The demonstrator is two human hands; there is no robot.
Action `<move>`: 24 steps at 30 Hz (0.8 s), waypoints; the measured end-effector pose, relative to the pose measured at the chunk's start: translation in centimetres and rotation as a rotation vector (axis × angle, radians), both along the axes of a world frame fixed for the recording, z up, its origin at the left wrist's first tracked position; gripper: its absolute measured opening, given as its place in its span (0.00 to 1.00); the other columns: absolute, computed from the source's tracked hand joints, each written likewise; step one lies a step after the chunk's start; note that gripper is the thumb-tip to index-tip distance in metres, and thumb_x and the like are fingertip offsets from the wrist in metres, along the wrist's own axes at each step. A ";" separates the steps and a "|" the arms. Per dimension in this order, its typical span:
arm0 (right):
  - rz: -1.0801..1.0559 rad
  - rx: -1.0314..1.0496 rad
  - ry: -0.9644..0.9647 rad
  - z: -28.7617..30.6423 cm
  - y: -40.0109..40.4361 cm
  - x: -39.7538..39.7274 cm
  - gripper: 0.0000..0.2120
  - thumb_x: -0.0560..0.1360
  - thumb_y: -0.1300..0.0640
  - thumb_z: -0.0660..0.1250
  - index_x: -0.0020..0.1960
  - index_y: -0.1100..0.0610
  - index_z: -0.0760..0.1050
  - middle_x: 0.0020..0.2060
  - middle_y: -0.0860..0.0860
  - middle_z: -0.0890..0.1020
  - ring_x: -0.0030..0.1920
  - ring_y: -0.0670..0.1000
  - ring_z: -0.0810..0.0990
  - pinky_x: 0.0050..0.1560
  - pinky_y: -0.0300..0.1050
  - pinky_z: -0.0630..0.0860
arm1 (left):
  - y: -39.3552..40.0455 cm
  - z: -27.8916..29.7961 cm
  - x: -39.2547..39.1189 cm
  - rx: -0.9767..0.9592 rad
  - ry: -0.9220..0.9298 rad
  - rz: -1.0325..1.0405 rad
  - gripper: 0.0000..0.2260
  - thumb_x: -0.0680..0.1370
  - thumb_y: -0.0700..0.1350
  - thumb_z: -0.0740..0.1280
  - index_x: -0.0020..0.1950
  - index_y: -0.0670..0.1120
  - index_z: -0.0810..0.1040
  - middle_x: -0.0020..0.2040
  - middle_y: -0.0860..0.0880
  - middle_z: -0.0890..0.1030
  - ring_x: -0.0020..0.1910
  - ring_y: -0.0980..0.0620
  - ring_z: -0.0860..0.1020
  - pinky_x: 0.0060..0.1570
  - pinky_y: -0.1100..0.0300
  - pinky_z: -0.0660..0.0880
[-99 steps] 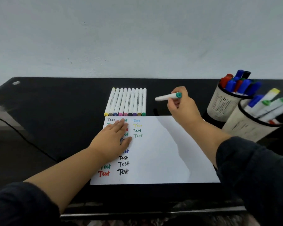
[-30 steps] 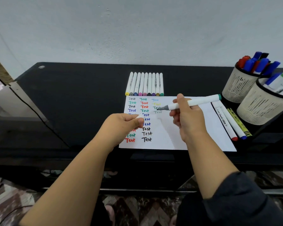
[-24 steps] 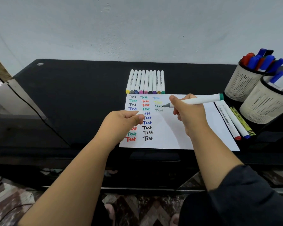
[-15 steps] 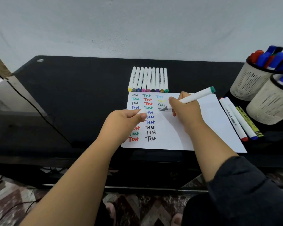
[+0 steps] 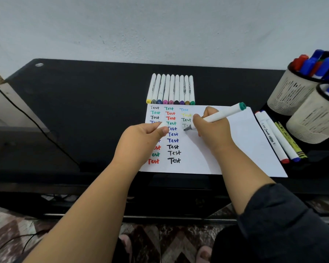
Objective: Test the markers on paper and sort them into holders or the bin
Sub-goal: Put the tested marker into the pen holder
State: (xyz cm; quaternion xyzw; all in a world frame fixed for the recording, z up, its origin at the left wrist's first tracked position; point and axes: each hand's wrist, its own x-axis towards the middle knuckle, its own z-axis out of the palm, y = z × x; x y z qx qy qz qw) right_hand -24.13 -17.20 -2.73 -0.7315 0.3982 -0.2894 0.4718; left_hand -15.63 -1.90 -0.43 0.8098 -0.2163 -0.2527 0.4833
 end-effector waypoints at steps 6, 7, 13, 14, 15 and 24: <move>-0.028 0.031 -0.034 0.0 0.0 -0.1 0.16 0.73 0.61 0.62 0.33 0.53 0.56 0.32 0.56 0.65 0.35 0.51 0.64 0.34 0.43 0.61 | 0.0 0.0 0.1 0.001 0.009 -0.008 0.16 0.75 0.55 0.67 0.62 0.55 0.78 0.54 0.56 0.80 0.45 0.57 0.78 0.42 0.59 0.78; -0.019 0.027 -0.027 0.0 0.0 -0.2 0.16 0.73 0.61 0.62 0.33 0.53 0.56 0.32 0.56 0.66 0.35 0.51 0.64 0.34 0.43 0.60 | 0.0 0.0 0.1 0.003 0.009 -0.010 0.16 0.75 0.55 0.67 0.62 0.55 0.77 0.55 0.55 0.80 0.46 0.57 0.78 0.43 0.58 0.78; -0.022 0.021 -0.035 0.0 0.0 -0.3 0.17 0.72 0.64 0.61 0.32 0.53 0.55 0.28 0.50 0.61 0.31 0.48 0.60 0.29 0.40 0.57 | 0.0 0.1 -0.1 -0.009 0.012 -0.004 0.16 0.76 0.55 0.67 0.62 0.54 0.78 0.57 0.54 0.80 0.45 0.56 0.79 0.42 0.59 0.78; -0.039 0.026 -0.055 0.0 0.0 -0.4 0.17 0.72 0.64 0.61 0.32 0.53 0.55 0.28 0.50 0.60 0.30 0.48 0.59 0.29 0.40 0.57 | 0.0 0.1 -0.1 -0.020 0.013 -0.005 0.15 0.76 0.54 0.67 0.61 0.54 0.78 0.57 0.54 0.80 0.45 0.56 0.79 0.43 0.58 0.78; -0.050 0.023 -0.064 0.0 0.0 -0.4 0.17 0.72 0.64 0.61 0.32 0.53 0.54 0.28 0.49 0.60 0.30 0.48 0.58 0.29 0.40 0.57 | 0.0 0.1 -0.2 -0.028 0.016 -0.004 0.15 0.76 0.54 0.67 0.61 0.54 0.79 0.56 0.54 0.81 0.44 0.56 0.80 0.43 0.58 0.79; -0.049 -0.036 -0.019 0.1 0.1 -0.4 0.18 0.72 0.64 0.60 0.32 0.53 0.53 0.28 0.48 0.58 0.26 0.45 0.56 0.22 0.35 0.54 | -0.3 -0.2 -0.2 -0.030 0.011 -0.012 0.15 0.76 0.54 0.67 0.61 0.55 0.79 0.47 0.60 0.79 0.42 0.61 0.78 0.36 0.64 0.75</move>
